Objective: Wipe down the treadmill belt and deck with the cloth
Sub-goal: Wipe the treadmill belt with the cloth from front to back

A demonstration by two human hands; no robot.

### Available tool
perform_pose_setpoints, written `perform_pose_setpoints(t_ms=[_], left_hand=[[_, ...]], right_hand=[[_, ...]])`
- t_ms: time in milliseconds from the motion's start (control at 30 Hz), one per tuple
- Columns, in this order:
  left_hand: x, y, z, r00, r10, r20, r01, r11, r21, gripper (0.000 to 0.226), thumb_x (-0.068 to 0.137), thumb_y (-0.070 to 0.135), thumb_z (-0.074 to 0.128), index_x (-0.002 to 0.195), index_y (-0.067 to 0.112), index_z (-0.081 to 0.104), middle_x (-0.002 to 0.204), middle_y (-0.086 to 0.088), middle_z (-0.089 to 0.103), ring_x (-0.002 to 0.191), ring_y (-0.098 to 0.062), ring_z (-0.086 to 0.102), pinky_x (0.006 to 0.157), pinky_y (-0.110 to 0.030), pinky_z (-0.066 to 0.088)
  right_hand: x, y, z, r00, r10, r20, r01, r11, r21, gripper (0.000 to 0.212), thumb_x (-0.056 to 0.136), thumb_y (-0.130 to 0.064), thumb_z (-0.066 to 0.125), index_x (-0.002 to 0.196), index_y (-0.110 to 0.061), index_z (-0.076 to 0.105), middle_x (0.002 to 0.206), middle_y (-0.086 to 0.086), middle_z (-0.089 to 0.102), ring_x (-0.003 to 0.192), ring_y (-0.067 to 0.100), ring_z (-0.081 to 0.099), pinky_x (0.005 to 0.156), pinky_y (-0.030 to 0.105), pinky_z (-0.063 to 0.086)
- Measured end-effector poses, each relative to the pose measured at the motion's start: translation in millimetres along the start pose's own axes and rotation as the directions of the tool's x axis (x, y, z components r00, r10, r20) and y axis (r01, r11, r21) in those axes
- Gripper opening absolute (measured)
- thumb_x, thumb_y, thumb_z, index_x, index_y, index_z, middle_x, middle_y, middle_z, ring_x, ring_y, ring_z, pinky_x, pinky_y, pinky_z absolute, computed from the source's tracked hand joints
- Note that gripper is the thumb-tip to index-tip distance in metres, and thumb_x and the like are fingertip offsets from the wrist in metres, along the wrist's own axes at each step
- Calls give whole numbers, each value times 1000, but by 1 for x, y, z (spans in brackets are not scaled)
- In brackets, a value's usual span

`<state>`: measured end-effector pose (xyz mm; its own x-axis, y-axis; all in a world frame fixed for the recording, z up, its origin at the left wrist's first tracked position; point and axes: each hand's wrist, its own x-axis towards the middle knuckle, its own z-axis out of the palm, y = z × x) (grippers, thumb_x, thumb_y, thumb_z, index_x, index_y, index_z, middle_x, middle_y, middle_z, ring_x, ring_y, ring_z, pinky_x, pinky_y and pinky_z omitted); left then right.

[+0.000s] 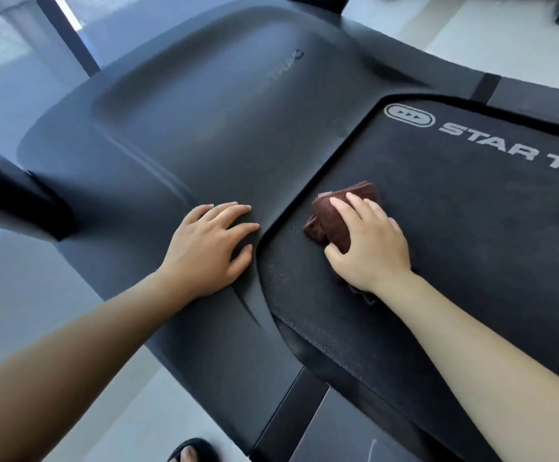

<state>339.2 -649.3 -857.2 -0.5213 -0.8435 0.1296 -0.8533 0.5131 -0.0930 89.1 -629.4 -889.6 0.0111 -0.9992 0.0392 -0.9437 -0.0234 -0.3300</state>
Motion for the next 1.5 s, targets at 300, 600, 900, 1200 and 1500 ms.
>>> perform_pose_setpoints(t_ms=[300, 600, 900, 1200, 1500], left_hand=[[-3, 4, 2, 996, -79, -33, 80, 997, 16, 46, 81, 43, 39, 116, 27, 65, 133, 1, 55, 124, -19, 49, 102, -40, 31], [-5, 5, 3, 997, -81, -12, 82, 995, 54, 44, 81, 41, 44, 119, 28, 63, 135, 0, 53, 128, -20, 46, 105, -41, 28], [-4, 3, 6, 996, -80, -41, 81, 996, 23, 42, 80, 40, 46, 116, 29, 64, 133, 0, 55, 125, -20, 48, 103, -40, 28], [-4, 4, 5, 996, -76, -48, 77, 997, 17, 41, 80, 39, 47, 115, 27, 65, 133, 0, 55, 126, -21, 48, 103, -40, 28], [-4, 4, 7, 995, -81, -58, 81, 997, 4, 41, 79, 40, 48, 114, 28, 65, 133, 0, 55, 126, -21, 48, 103, -39, 27]], right_hand=[[-54, -34, 14, 997, -75, 4, 75, 995, 71, 73, 74, -42, 51, 143, -26, 35, 153, 1, 31, 140, 25, 26, 108, 44, 30], [-21, -50, 12, 999, 25, 47, -31, 993, 114, 75, 80, -40, 52, 148, -30, 23, 158, 0, 18, 145, 25, 11, 115, 47, 14], [-33, -13, -2, 939, -272, 210, 260, 962, 80, 90, 75, -69, 52, 149, -43, 8, 160, -7, 2, 146, 17, 0, 115, 42, 10], [5, -46, 22, 1000, 7, 5, -8, 988, 153, 69, 82, -50, 55, 145, -36, 29, 156, 0, 21, 144, 25, 14, 115, 49, 15], [-44, -61, 29, 992, -47, -115, 72, 972, 223, 62, 73, -43, 57, 132, -27, 49, 142, 0, 44, 133, 22, 35, 105, 42, 32]])
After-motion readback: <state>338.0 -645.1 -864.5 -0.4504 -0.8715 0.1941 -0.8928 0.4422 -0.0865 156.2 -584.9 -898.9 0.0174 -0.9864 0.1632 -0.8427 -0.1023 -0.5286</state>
